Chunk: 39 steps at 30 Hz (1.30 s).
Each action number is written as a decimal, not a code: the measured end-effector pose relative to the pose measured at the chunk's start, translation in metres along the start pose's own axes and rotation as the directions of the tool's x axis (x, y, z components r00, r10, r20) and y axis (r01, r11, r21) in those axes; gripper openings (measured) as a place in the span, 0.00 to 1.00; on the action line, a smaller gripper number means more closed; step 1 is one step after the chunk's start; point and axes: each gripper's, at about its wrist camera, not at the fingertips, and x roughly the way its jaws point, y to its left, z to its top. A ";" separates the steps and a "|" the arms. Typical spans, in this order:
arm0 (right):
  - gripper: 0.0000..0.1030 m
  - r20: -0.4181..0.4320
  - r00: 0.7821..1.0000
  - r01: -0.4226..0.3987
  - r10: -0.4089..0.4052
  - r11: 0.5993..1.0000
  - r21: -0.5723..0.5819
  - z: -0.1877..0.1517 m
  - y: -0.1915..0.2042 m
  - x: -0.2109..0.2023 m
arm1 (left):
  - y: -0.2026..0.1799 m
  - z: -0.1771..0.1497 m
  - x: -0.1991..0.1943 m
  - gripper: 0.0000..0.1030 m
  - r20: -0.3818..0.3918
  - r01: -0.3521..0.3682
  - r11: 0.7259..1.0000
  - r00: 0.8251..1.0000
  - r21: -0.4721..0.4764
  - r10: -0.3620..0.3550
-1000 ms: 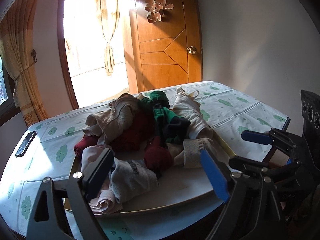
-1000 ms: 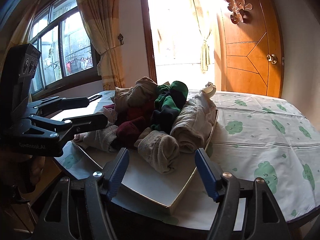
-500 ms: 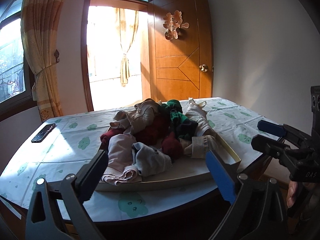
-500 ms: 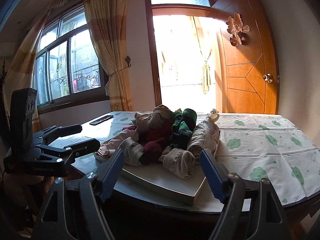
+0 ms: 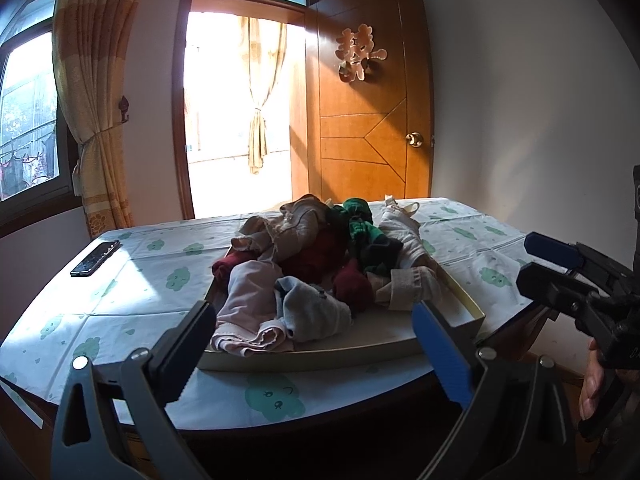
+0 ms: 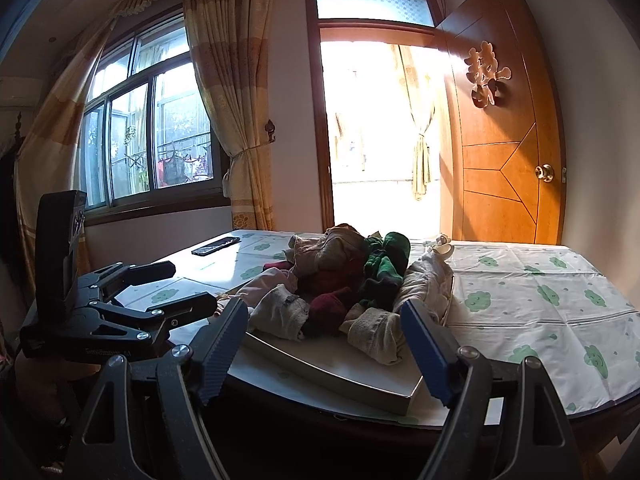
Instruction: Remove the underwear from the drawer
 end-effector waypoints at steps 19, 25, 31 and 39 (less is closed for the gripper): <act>0.79 0.017 0.999 -0.032 0.032 0.999 -0.029 -0.003 0.012 -0.003 | -0.002 -0.003 -0.002 0.99 -0.025 -0.007 1.000 1.000 -0.007 0.007; 0.79 0.021 0.999 -0.034 0.035 0.999 -0.031 -0.003 0.013 -0.005 | -0.004 -0.004 0.001 1.00 -0.053 -0.017 1.000 0.998 -0.007 0.016; 0.79 0.022 0.999 -0.036 0.037 0.999 -0.030 -0.004 0.013 -0.005 | -0.002 -0.004 0.003 1.00 -0.064 -0.014 1.000 0.998 -0.025 0.012; 0.79 0.022 0.999 -0.040 0.041 0.999 -0.031 -0.004 0.013 -0.006 | 0.000 -0.007 0.003 1.00 -0.072 -0.009 0.999 0.997 -0.041 0.006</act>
